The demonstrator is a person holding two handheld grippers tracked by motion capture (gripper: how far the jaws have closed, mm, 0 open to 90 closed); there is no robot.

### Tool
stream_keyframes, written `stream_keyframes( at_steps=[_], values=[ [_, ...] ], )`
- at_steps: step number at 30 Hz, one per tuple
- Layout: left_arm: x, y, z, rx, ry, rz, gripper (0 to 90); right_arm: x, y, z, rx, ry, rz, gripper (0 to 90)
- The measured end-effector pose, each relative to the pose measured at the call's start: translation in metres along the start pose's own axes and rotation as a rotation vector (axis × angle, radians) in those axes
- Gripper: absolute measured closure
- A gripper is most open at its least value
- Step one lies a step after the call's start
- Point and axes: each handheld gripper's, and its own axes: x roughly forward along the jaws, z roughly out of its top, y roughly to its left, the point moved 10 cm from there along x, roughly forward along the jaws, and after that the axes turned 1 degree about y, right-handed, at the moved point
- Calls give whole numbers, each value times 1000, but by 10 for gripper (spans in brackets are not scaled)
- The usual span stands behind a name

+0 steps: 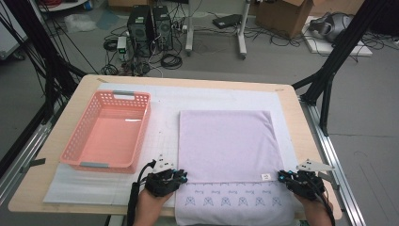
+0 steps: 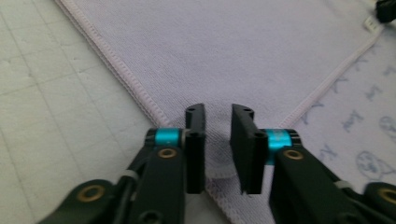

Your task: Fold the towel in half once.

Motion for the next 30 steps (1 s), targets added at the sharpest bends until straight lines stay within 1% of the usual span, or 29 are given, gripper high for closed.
stream_keyframes(
  at_steps=[2,3,5,7,8,11,13,15,17,18,19,20,21,22,24,25,26,28,30],
  values=[
    [-2,0,1,5,-11,-6,884,0,0,0,4,1,5,877],
    [-5,0,4,12,-27,-9,896,-1,0,0,6,0,5,880],
    [-11,-2,8,4,-55,-28,897,-4,1,2,7,-13,9,881],
    [-17,-2,12,5,-76,-41,897,-9,1,4,18,-31,18,882],
    [-18,-3,12,0,-80,-47,897,-11,1,5,28,-43,26,882],
    [-15,-2,9,-6,-70,-43,896,-13,2,4,39,-49,36,881],
    [-14,-2,8,-8,-69,-43,871,-11,1,2,28,-43,37,881],
    [-15,-3,8,-3,-69,-50,885,-10,2,2,23,-38,38,882],
    [-15,-2,8,-1,-69,-37,891,-11,2,2,25,-43,37,881],
    [-15,0,7,0,-71,-26,878,-11,2,2,28,-44,40,880],
    [-15,2,7,0,-73,-5,814,-11,2,2,28,-45,40,877],
    [-15,5,5,-11,-64,20,703,-11,2,2,29,-43,41,875],
    [-13,7,3,-20,-50,26,618,-10,2,2,20,-42,38,872],
    [-12,7,1,-15,-41,28,586,-10,2,1,13,-37,35,871],
    [-8,4,-1,0,-25,31,591,-8,2,0,9,-29,36,870],
    [-7,3,-2,14,-16,34,610,-7,2,0,10,-26,37,870],
    [-5,2,-3,33,-9,50,626,-6,2,-1,12,-24,39,869],
    [-5,2,-3,66,-5,76,697,-6,2,-1,19,-25,42,869],
    [-7,2,-2,90,-6,95,794,-6,1,-1,18,-26,43,869]
  ],
)
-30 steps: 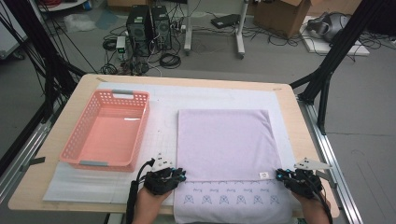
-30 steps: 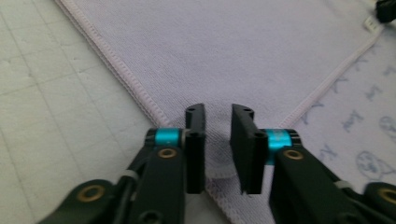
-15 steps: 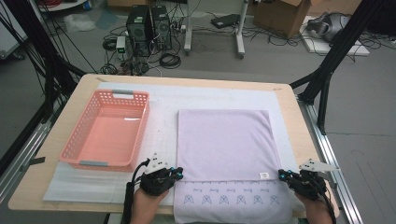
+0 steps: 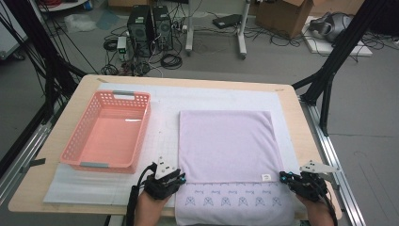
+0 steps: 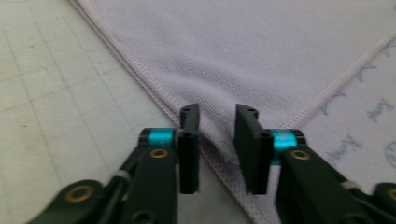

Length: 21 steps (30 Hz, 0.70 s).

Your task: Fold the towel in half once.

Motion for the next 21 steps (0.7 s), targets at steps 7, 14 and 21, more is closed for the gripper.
stream_keyframes(
  at_steps=[7,14,21],
  values=[
    [-7,-2,8,-30,-54,-37,867,-1,1,0,2,-3,3,873],
    [-25,-3,6,-184,-103,-162,876,-13,5,0,20,-32,49,886],
    [-53,-21,-6,-170,-122,-204,877,-37,19,-15,25,-42,83,886]
  ],
)
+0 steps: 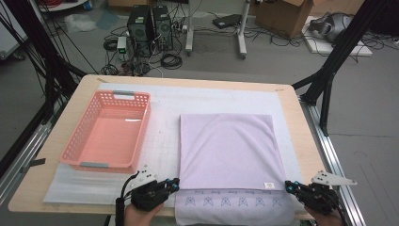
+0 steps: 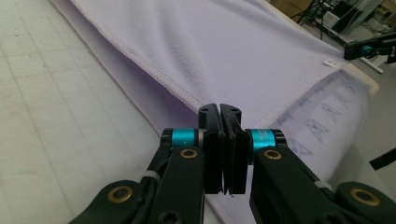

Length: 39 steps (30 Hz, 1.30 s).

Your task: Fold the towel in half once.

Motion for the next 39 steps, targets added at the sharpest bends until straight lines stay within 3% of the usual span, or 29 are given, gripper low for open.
stream_keyframes(
  at_steps=[16,19,22,25,27,30,34,39],
  values=[
    [-40,-38,-41,16,32,-62,876,-44,44,-45,-20,13,48,886],
    [-45,-45,-53,15,60,-80,875,-52,53,-58,-21,26,59,887],
    [-45,-48,-57,24,73,-104,850,-52,56,-67,-29,59,40,877],
    [-38,-35,-42,26,28,-55,593,-47,47,-63,-8,53,2,681],
    [-34,-24,-29,12,-3,-37,537,-45,40,-55,7,33,-18,641],
    [-22,-4,-5,20,-50,-6,532,-38,28,-39,1,1,-53,634],
    [-1,19,22,9,-98,1,538,-21,8,-17,7,-24,-82,649],
    [24,41,44,17,-98,5,560,7,-25,12,35,-43,-108,699]
  ],
)
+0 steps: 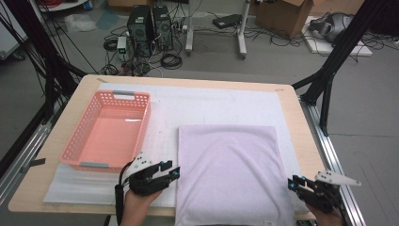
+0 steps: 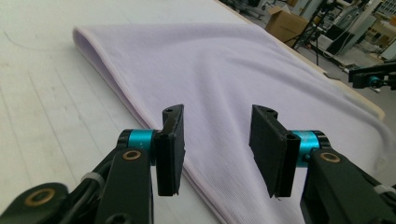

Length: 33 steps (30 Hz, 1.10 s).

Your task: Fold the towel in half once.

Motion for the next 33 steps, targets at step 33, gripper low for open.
stream_keyframes(
  at_steps=[33],
  values=[
    [94,94,28,-118,128,245,440,61,-47,44,51,11,27,672]
  ],
)
